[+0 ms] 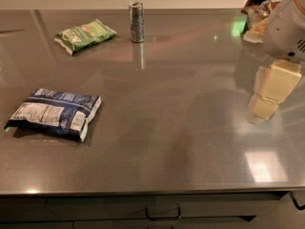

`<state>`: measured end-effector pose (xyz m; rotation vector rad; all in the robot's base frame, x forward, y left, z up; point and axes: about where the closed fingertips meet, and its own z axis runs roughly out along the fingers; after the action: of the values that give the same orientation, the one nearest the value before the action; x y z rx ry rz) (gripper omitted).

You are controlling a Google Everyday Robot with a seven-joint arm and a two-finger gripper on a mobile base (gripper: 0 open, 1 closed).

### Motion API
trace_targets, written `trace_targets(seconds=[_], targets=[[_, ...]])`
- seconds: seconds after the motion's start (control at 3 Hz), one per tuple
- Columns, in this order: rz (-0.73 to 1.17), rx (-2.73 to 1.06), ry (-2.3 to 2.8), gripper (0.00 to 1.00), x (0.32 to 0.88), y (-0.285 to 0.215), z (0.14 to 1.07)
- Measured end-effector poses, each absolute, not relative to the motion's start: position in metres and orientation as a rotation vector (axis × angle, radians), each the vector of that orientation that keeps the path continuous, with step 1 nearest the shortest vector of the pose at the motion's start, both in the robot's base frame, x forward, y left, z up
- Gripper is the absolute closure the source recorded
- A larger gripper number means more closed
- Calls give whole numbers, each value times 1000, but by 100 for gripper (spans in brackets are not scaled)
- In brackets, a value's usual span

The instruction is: Pick blue chip bag

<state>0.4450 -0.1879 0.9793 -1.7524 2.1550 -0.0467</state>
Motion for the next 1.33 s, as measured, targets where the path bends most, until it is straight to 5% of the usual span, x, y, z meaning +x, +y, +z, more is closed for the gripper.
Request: trace_targets(seconds=[1.33], targets=[[127, -1891, 1921, 0, 484, -32, 947]])
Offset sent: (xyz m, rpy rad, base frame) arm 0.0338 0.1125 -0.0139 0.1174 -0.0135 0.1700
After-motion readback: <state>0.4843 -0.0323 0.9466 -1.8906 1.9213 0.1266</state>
